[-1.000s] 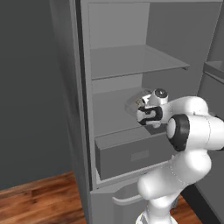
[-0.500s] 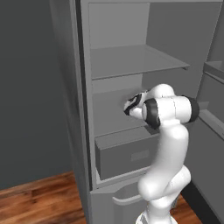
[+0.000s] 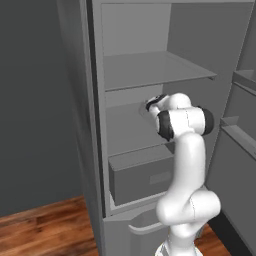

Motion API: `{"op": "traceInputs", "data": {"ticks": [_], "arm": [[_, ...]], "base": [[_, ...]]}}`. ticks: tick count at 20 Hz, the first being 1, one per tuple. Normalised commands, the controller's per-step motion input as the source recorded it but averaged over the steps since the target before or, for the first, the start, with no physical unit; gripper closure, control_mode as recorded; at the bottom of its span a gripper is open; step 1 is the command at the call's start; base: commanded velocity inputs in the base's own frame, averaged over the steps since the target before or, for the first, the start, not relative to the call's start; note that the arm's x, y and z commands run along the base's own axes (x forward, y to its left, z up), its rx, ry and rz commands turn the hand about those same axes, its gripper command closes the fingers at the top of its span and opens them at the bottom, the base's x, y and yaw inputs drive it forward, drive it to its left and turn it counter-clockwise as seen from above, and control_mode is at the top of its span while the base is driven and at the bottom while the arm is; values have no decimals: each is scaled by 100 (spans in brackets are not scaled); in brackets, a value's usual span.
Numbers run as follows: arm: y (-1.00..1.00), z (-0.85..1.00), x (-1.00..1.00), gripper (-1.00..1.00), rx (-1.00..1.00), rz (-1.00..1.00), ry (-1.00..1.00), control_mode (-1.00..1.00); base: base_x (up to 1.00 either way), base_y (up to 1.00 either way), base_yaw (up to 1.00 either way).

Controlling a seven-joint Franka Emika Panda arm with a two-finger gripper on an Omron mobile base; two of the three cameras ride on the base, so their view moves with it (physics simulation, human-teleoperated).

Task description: Place two dumplings into each of the tupperware containers and then place the containers in the fridge.

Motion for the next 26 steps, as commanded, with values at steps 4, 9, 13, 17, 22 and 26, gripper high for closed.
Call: {"op": "traceInputs", "data": {"ticks": [4,9,13,17,22,26], "arm": [[27,8,-8,-100,0,-2,-26,-100],[23,47,-33,-100,-6,-2,-11,-100],[0,58,-91,-100,-13,0,7,-100],[-1,61,-100,-100,-25,6,10,-100],[-21,80,-100,-100,-19,24,4,-100],[-18,95,-100,-100,-18,30,1,-100]], "base": [[0,0,0],[0,0,0],[0,0,0],[0,0,0],[0,0,0],[0,0,0]]}}
